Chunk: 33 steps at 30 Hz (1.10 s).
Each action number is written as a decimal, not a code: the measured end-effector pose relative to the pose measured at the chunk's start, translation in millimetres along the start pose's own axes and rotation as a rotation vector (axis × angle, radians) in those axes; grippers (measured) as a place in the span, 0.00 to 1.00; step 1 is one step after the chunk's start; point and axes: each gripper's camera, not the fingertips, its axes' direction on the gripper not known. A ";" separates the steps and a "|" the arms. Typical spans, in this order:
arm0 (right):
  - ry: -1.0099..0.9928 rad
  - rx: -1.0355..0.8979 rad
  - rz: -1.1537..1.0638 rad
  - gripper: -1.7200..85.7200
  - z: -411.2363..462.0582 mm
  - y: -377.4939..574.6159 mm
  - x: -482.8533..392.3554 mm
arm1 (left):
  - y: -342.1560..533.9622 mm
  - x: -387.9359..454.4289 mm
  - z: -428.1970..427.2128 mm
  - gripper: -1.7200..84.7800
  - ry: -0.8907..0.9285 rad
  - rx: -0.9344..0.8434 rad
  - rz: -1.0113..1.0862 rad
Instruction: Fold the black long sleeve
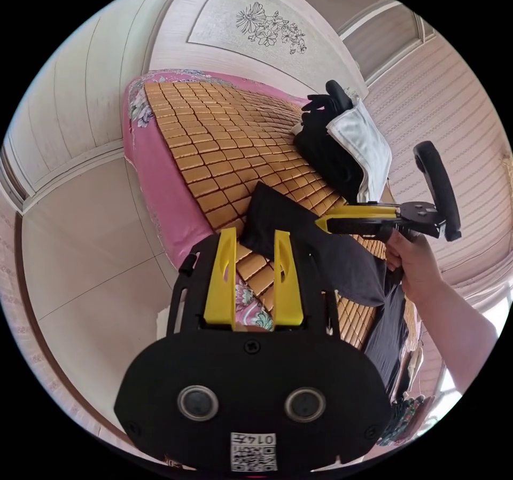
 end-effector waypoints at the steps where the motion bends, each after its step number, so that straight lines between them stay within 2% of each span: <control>1: -0.002 -0.039 -0.002 0.12 7.5 0.3 -1.0 | 1.0 3.7 2.3 0.12 -0.022 -0.006 0.020; 5: 0.065 -0.014 -0.010 0.03 4.5 11.7 -5.3 | 5.0 17.8 8.8 0.07 -0.060 -0.056 0.091; 9: 0.052 0.054 0.022 0.01 -12.8 30.1 3.3 | 11.0 28.3 -4.2 0.04 -0.015 0.017 0.127; 12: 0.012 0.172 0.116 0.01 -46.2 58.6 25.3 | 22.6 52.6 -31.6 0.03 0.110 0.207 0.240; 14: -0.022 0.305 0.224 0.02 -85.3 98.5 49.2 | 38.0 85.0 -55.2 0.02 0.271 0.352 0.376; 18: -0.034 0.580 0.414 0.02 -157.4 207.1 76.2 | 73.9 164.4 -86.7 0.03 0.568 0.424 0.689; 20: 0.011 0.710 0.552 0.02 -194.6 303.1 77.8 | 110.3 225.7 -100.3 0.03 0.861 0.315 0.902; 21: 0.025 0.726 0.589 0.02 -200.4 327.3 76.5 | 122.2 240.9 -102.4 0.04 0.933 0.270 0.961; 23: 0.029 0.694 0.732 0.03 -206.7 417.3 68.9 | 176.5 296.3 -99.5 0.06 1.104 0.013 1.155; 24: 0.030 0.669 0.769 0.03 -203.6 437.9 65.9 | 190.8 307.0 -95.6 0.06 1.118 -0.048 1.182; 26: 0.065 0.489 0.933 0.03 -174.2 512.0 51.8 | 246.9 339.0 -72.9 0.07 1.140 -0.303 1.302; 28: 0.045 0.346 1.082 0.04 -148.9 558.4 41.7 | 281.9 353.4 -62.6 0.08 1.085 -0.424 1.399; 31: -0.019 0.363 1.199 0.07 -131.5 611.8 17.8 | 323.4 369.0 -62.2 0.09 0.951 -0.496 1.578; 33: -0.063 0.389 1.235 0.08 -126.2 627.8 10.1 | 337.9 376.6 -62.1 0.09 0.900 -0.507 1.608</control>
